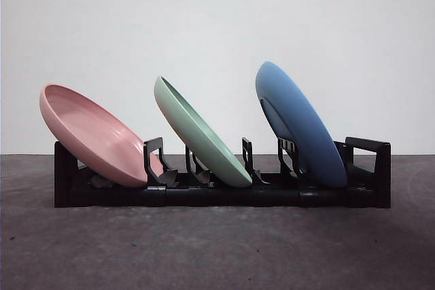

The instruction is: Place the plate

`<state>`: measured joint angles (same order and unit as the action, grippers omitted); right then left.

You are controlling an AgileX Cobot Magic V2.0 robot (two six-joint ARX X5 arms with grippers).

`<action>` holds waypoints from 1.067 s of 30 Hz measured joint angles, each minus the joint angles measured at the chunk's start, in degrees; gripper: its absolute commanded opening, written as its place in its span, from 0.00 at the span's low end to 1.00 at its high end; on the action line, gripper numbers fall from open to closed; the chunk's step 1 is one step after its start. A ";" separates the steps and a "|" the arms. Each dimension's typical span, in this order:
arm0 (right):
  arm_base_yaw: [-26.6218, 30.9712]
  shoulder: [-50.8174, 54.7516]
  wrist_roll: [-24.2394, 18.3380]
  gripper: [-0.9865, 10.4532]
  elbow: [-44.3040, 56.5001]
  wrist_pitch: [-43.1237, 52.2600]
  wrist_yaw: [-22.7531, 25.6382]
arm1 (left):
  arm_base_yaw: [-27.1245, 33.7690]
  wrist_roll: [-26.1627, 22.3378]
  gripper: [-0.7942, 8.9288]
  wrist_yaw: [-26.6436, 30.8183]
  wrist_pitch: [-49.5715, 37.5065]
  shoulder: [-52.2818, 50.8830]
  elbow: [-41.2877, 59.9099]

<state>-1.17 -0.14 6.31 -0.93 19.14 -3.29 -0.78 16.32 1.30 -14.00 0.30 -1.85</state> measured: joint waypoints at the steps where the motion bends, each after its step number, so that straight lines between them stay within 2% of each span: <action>1: -0.02 0.00 0.11 0.10 0.00 1.46 -0.04 | 0.00 1.33 0.09 -0.09 -0.70 0.00 0.00; 4: 0.00 0.00 1.22 0.10 -0.20 1.97 -0.07 | 0.00 4.92 0.09 -1.31 -0.98 0.00 -0.02; 8: 0.00 -0.85 2.56 0.10 -3.30 -3.37 -0.09 | 0.00 8.31 0.09 -2.01 1.97 0.15 -1.46; 14: 0.00 -7.15 3.04 0.10 -13.62 -14.27 -1.68 | 0.00 9.31 0.09 -2.71 12.90 3.08 -13.25; 18: -0.02 -13.49 3.13 0.10 -22.53 -22.67 -5.38 | 0.00 7.82 0.09 -2.93 26.56 7.85 -23.06; 25: -0.02 -26.80 3.17 0.10 -36.50 -36.87 -11.45 | 0.00 2.14 0.09 -5.79 42.16 18.14 -37.66; 32: -1.29 -38.75 3.13 0.10 -46.01 -52.54 -13.27 | 0.00 -2.16 0.09 -11.93 58.93 30.84 -48.76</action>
<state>-2.46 -38.89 9.43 -46.94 -33.41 -16.56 -0.78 14.15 -10.63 44.93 31.14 -50.61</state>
